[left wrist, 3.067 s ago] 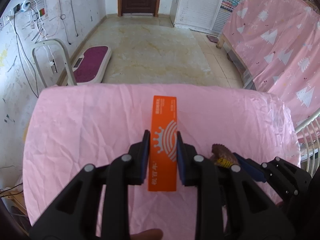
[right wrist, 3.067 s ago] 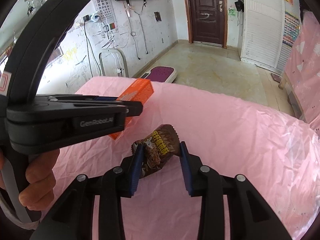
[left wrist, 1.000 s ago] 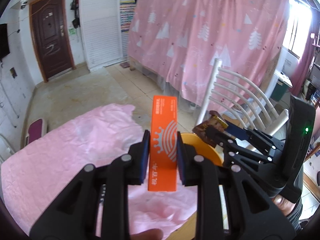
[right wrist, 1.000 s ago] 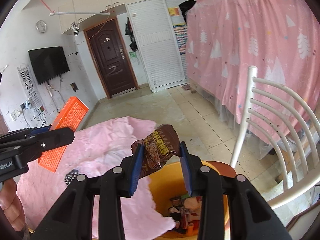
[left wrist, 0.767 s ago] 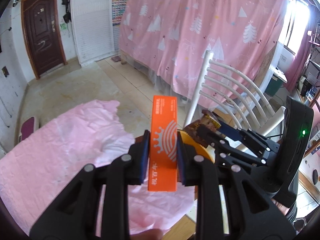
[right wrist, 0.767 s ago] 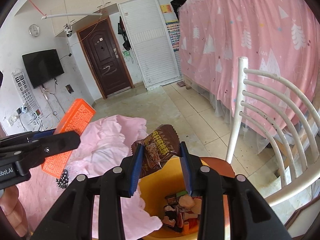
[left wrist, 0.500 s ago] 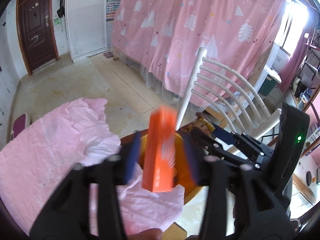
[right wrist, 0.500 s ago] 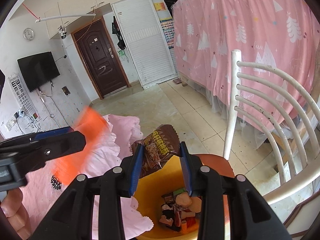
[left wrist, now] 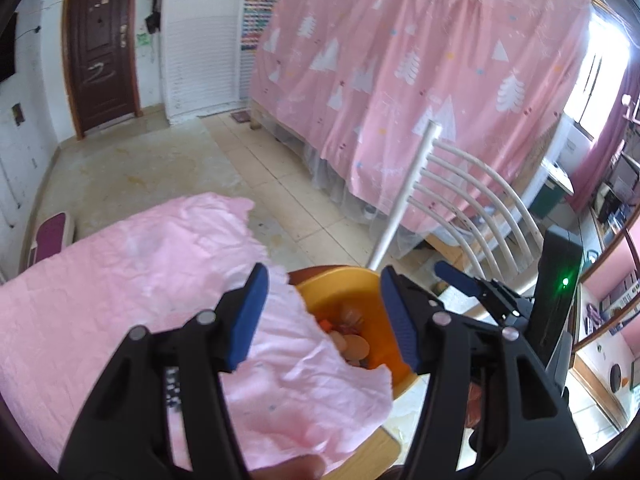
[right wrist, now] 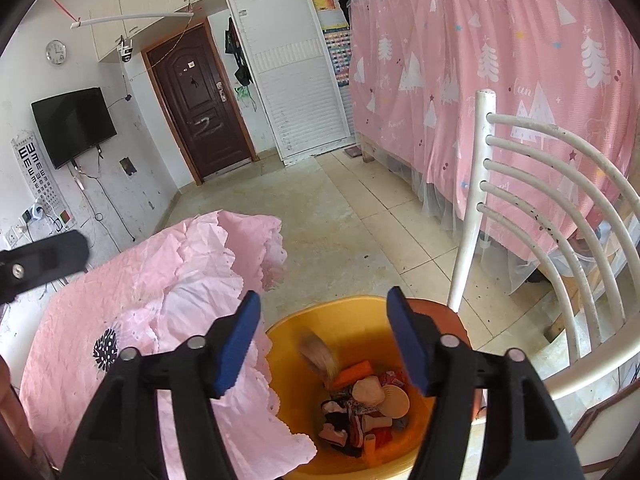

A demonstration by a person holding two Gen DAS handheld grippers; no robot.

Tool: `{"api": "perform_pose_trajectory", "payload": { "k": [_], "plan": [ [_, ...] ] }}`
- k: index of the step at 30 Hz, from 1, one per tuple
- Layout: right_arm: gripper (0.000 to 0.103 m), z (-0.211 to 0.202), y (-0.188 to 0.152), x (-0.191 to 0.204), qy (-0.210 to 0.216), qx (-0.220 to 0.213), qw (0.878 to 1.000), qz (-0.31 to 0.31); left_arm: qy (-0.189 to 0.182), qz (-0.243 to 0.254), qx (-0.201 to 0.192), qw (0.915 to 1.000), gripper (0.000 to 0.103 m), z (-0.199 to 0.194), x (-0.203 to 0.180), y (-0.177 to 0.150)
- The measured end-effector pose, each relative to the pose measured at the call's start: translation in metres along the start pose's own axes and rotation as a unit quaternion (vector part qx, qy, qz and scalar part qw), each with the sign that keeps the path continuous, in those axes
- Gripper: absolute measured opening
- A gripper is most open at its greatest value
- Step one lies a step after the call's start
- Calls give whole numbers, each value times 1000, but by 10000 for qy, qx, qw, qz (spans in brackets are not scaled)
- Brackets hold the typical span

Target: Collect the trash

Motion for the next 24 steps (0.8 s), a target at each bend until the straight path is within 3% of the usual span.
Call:
{"api": "perform_pose_trajectory", "payload": {
  "k": [6, 14, 19, 24],
  "plan": [
    [57, -1, 3, 22, 69, -24, 9999, -131, 80, -237, -213, 9995, 57, -23, 28, -5],
    [77, -17, 12, 75, 61, -362, 9978, -558, 258, -579, -505, 9967, 58, -58, 72, -25],
    [89, -20, 16, 116, 193, -466, 9950, -859, 668, -824, -692, 9919, 62, -81, 104, -38],
    [91, -18, 15, 165, 318, -476, 9910, -1208, 1241, -1078, -867, 9826, 71, -102, 140, -54]
  ]
}}
Point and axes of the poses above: each gripper's, at about its wrist camera, not at the fingertips, and z roughly the way its jaws point, x to its left, y to its top, the point moved 8 cm from there along z, roughly the way its jaws point, and after that the axes turned 11 degrees about x, right-handed, at the moved point
